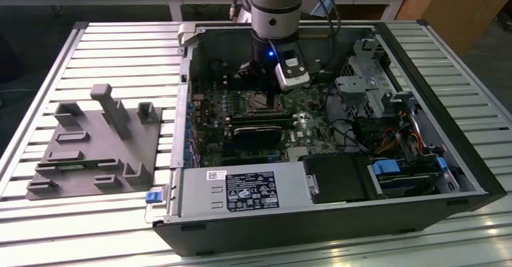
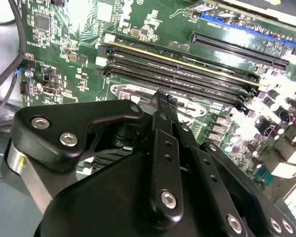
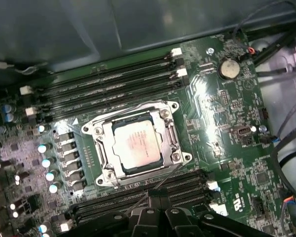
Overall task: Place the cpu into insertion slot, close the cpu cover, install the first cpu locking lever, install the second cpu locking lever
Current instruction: 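Install the second cpu locking lever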
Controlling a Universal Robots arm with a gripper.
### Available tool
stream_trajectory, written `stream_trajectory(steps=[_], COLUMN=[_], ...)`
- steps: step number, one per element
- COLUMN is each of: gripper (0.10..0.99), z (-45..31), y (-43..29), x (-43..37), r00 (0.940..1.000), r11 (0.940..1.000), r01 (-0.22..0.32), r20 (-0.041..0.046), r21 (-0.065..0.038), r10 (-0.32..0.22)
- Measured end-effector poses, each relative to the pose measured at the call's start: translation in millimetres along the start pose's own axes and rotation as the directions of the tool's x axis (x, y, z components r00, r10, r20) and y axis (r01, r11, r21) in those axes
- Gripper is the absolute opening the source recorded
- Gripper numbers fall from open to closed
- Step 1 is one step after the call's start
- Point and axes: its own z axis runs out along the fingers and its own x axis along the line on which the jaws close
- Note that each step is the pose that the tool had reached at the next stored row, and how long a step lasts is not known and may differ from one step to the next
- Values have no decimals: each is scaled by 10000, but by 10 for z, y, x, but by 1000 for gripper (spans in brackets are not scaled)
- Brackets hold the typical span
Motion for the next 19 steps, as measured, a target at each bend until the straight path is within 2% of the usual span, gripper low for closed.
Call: stream_trajectory(steps=[9, 15, 19], gripper=[106, 106, 106], z=[35, 68, 94], y=[-16, -44, -67], x=[17, 81, 128], r00=[9950, 9900, 9860], r11=[9950, 9900, 9858], r01=[1002, 1409, 1668], r20=[-4, -5, -13], r21=[-56, -91, -176], r10=[-1002, -1409, -1669])
